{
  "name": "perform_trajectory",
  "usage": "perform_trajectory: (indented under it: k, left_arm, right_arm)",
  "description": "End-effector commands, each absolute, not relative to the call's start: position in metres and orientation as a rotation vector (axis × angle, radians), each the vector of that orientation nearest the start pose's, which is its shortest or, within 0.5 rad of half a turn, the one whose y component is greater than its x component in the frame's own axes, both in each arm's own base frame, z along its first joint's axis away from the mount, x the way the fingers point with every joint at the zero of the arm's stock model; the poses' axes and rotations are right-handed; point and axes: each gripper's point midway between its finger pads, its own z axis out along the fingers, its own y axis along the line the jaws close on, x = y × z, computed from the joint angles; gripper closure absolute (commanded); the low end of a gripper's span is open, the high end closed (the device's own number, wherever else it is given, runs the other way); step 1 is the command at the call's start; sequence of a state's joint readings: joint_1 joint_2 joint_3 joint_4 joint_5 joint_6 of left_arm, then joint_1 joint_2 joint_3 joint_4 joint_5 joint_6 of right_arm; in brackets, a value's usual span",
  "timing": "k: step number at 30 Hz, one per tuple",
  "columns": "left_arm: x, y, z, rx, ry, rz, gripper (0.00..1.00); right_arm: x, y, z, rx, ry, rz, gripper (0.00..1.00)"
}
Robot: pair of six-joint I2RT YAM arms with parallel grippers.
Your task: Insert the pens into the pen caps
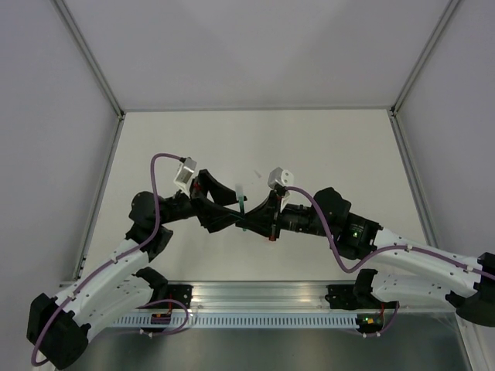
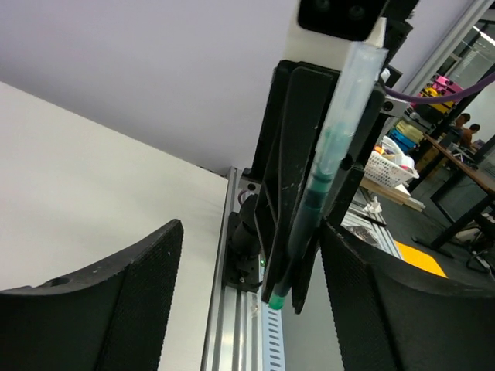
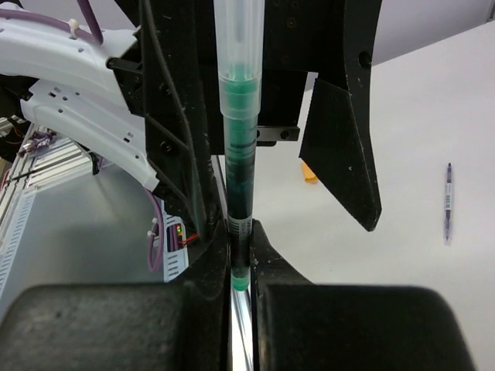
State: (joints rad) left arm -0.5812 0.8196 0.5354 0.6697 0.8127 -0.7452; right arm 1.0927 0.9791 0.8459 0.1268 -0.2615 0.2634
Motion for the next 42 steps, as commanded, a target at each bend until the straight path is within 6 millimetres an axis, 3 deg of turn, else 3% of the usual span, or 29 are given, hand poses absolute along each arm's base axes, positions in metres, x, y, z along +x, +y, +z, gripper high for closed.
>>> perform_trajectory:
  k: [1,6,14,17,18,19,22,27,31,35,39,42]
  left_arm:
    - [0.128,-0.265,0.350,0.767,1.194,-1.586,0.27]
    - [0.122,-0.264,0.344,0.793,1.185,-1.593,0.46]
    - [0.119,-0.262,0.338,0.798,1.189,-1.590,0.98]
    - [0.117,-0.261,0.339,0.794,1.183,-1.593,0.98]
    - [0.117,-0.260,0.340,0.789,1.187,-1.595,0.98]
    - [0.117,-0.260,0.340,0.785,1.188,-1.594,0.98]
    - [0.116,-0.260,0.339,0.783,1.195,-1.595,0.98]
    - [0.119,-0.261,0.330,0.776,1.238,-1.591,0.98]
    - [0.123,-0.263,0.307,0.775,1.298,-1.576,0.98]
    - [0.125,-0.266,0.284,0.782,1.347,-1.591,0.98]
    - [0.122,-0.267,0.275,0.802,1.368,-1.614,0.98]
    - [0.121,-0.265,0.274,0.798,1.362,-1.612,0.98]
  right_arm:
    - [0.118,0.357,0.348,-0.846,1.388,1.303,1.00]
    - [0.125,0.364,0.338,-0.841,1.415,1.289,1.00]
    - [0.128,0.372,0.331,-0.842,1.429,1.292,1.00]
    - [0.129,0.374,0.325,-0.842,1.449,1.291,0.98]
    - [0.130,0.374,0.323,-0.836,1.461,1.288,0.92]
    - [0.131,0.372,0.320,-0.834,1.476,1.279,0.75]
    - [0.132,0.365,0.317,-0.833,1.503,1.243,0.47]
    - [0.127,0.339,0.310,-0.855,1.556,1.166,0.21]
    - [0.122,0.315,0.329,-0.826,1.511,1.143,0.19]
    - [0.134,0.300,0.372,-0.697,1.445,1.103,0.21]
    - [0.154,0.307,0.395,-0.615,1.437,1.051,0.33]
    - [0.170,0.317,0.402,-0.570,1.456,1.015,0.42]
